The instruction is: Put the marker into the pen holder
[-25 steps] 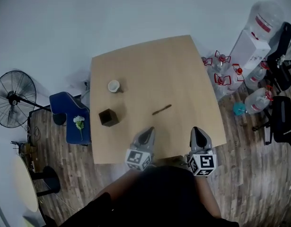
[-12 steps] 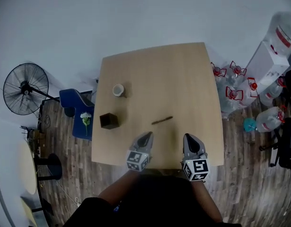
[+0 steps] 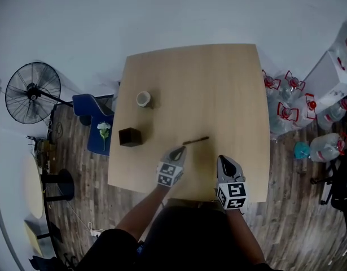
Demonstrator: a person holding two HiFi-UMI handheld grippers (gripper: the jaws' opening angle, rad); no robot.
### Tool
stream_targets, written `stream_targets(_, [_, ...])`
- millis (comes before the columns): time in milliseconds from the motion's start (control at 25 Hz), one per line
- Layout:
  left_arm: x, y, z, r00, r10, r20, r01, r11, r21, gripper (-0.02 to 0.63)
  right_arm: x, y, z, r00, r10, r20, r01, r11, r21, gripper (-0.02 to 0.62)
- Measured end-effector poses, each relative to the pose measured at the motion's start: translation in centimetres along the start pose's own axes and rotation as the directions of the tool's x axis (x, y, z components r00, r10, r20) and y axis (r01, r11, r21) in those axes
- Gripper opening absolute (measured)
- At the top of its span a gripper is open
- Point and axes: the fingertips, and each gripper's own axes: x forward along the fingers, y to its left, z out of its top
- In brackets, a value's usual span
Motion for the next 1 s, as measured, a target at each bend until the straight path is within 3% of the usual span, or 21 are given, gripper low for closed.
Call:
stream_targets(280, [5.4, -0.2, -1.9, 0.984, -0.137, -0.116, 0.147, 0.985, 0.088, 0.049, 2.6, -1.4, -0.5, 0.998, 0.031, -0.053, -0.032, 0.999, -0.019, 0.000])
stream_targets(520, [9.5, -0.1, -4.2, 0.944, -0.231, -0.234, 0.261, 0.960, 0.102, 0.095, 3.8, -2.9, -1.5, 0.997, 0.025, -0.075, -0.024, 1.000, 0.013, 0.000])
stream_targets(640, [11.1, 0.5, -6.0, 0.920, -0.233, -0.316, 0.284, 0.950, 0.128, 0.098, 3.9, -2.6, -0.8, 0.999, 0.048, -0.022, -0.047, 0.997, 0.062, 0.000])
stream_targets(760, [12.5, 0.9, -7.1, 0.897, -0.221, -0.384, 0.300, 0.940, 0.160, 0.117, 4.2, -2.3, -0.8, 0.997, 0.066, -0.028, -0.064, 0.995, 0.071, 0.000])
stream_targets(1000, [14.7, 0.5, -7.4, 0.870, -0.230, -0.437, 0.350, 0.912, 0.216, 0.120, 4.7, -2.8, -2.3, 0.995, 0.074, -0.067, -0.070, 0.996, 0.057, 0.000])
